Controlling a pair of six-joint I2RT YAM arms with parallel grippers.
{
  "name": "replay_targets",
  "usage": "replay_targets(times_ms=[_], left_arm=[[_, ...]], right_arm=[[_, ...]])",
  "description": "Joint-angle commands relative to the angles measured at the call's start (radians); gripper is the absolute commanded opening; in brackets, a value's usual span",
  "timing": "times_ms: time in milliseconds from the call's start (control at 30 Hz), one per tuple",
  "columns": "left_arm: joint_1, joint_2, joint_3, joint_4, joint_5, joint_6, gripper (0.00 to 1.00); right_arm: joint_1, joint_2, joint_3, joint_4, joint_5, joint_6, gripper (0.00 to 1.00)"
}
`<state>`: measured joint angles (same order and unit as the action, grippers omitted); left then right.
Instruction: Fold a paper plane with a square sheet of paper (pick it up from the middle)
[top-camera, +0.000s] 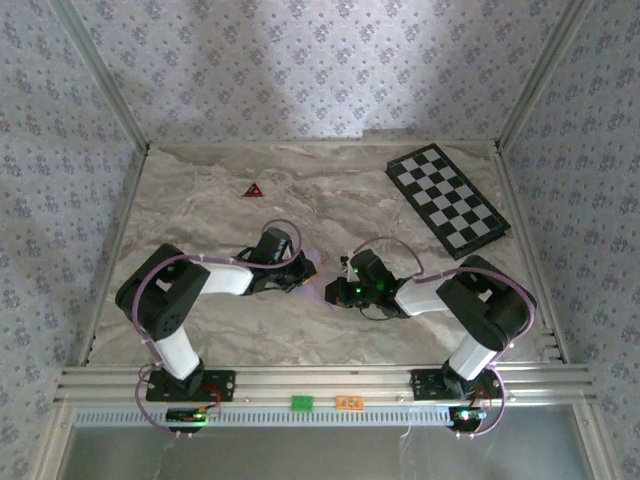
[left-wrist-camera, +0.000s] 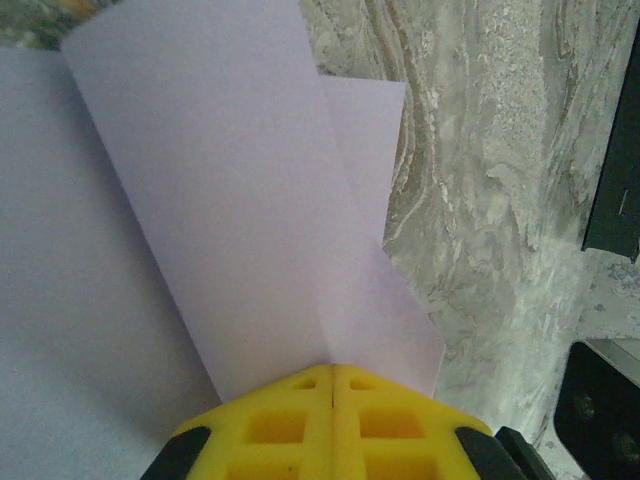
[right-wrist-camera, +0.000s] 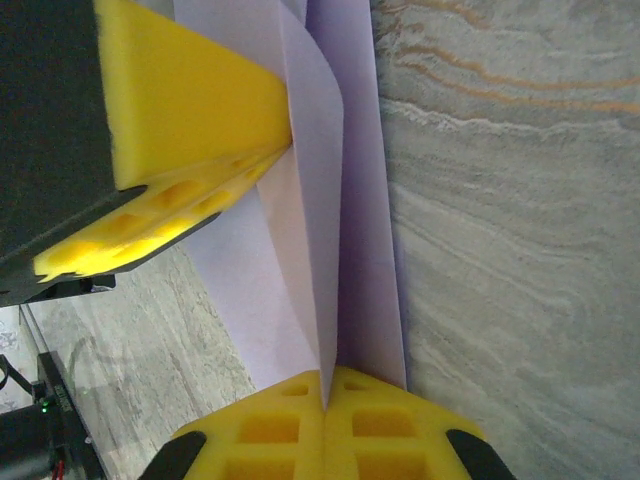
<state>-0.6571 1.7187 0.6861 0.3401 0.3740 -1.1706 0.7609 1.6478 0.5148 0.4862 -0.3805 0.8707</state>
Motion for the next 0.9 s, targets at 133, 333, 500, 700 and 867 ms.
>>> replay_targets(times_ms=[133,333,500,700,867], left_arm=[[-0.005,0.02,0.031,-0.026,-0.01,0.017,0.0],[-0.007,0.019,0.025,0.016,0.002,0.008,0.0],[-0.015,0.001,0.014,0.058,0.012,0.004,0.02],[-0.015,0.01,0.02,0.004,-0.015,0.005,0.01],[-0.015,0.007,-0.006,0.028,-0.029,-0.009,0.01]], right_arm=[[-0.02,0.029,0.009,-0.072,-0.021,-0.013,0.02],[-0.023,0.046,0.02,-0.08,-0.041,-0.007,0.01],[-0.028,0.051,0.028,-0.09,-0.055,-0.006,0.0],[-0.035,0.057,0.033,-0.098,-0.07,-0.001,0.0],[-0.042,0.066,0.037,-0.109,-0.084,0.0,0.01]])
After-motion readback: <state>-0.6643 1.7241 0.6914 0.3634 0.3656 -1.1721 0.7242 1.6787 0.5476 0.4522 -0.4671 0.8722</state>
